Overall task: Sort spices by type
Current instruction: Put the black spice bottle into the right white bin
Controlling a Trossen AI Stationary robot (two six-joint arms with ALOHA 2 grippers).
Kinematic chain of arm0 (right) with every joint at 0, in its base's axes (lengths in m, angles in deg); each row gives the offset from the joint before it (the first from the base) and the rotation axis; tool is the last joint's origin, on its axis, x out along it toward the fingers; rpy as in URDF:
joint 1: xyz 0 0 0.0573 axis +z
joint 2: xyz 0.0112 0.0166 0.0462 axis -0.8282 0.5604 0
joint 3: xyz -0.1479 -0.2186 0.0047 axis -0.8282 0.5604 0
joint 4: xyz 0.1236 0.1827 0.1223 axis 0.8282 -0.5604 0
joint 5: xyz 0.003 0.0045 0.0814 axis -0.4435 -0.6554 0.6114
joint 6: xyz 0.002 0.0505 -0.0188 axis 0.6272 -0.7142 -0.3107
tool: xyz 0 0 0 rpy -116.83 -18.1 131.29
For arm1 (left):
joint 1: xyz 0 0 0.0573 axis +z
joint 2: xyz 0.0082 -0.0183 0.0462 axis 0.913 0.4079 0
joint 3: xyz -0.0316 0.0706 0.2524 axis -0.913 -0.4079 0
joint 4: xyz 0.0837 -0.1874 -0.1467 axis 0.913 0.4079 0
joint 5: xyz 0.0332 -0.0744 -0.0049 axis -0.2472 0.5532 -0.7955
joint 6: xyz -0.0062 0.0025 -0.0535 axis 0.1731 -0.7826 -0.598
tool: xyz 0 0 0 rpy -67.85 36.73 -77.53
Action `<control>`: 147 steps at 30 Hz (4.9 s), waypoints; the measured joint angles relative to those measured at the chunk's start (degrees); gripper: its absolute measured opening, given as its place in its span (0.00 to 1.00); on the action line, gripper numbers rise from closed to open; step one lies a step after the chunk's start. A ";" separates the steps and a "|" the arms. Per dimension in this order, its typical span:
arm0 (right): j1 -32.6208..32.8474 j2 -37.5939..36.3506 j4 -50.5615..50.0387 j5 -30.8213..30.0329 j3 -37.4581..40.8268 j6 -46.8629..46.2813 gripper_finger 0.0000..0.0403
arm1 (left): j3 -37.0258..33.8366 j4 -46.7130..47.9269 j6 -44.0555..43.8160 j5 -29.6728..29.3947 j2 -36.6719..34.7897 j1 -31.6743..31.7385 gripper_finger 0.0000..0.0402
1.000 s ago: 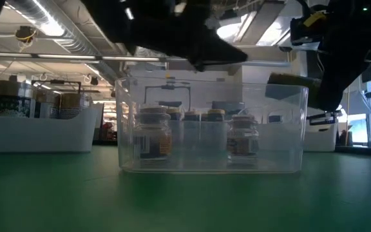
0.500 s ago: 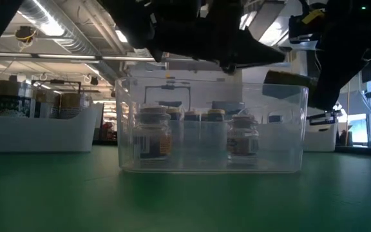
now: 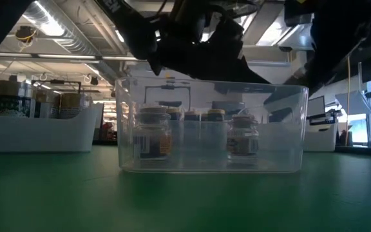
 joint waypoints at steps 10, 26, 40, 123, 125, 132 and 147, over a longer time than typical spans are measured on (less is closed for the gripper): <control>0.00 -0.02 -0.41 -1.89 -1.13 1.09 0.51 | -0.04 -0.58 0.54 -0.28 0.15 -0.72 0.00; -0.50 -0.09 -0.38 -7.31 -4.34 2.69 0.51 | -0.07 -1.15 0.79 -0.22 0.15 -0.71 0.01; -0.52 -0.11 -4.96 -9.78 -5.17 1.20 0.50 | -0.30 17.97 7.77 -5.20 -12.41 -0.54 0.00; -55.15 -4.26 40.01 -9.04 22.89 17.95 0.81 | -39.74 16.11 6.14 -7.54 -50.80 5.70 0.01; -55.15 -4.26 40.01 -9.33 22.89 17.97 0.83 | -39.74 16.13 6.12 -7.54 -50.80 5.70 0.01; -55.15 -4.26 39.74 -9.42 22.89 18.47 0.84 | -39.74 16.13 5.99 -7.53 -50.80 5.70 0.01; -55.15 -4.31 36.90 -10.60 20.53 20.36 0.85 | -39.74 16.15 5.81 -7.52 -50.80 5.70 0.01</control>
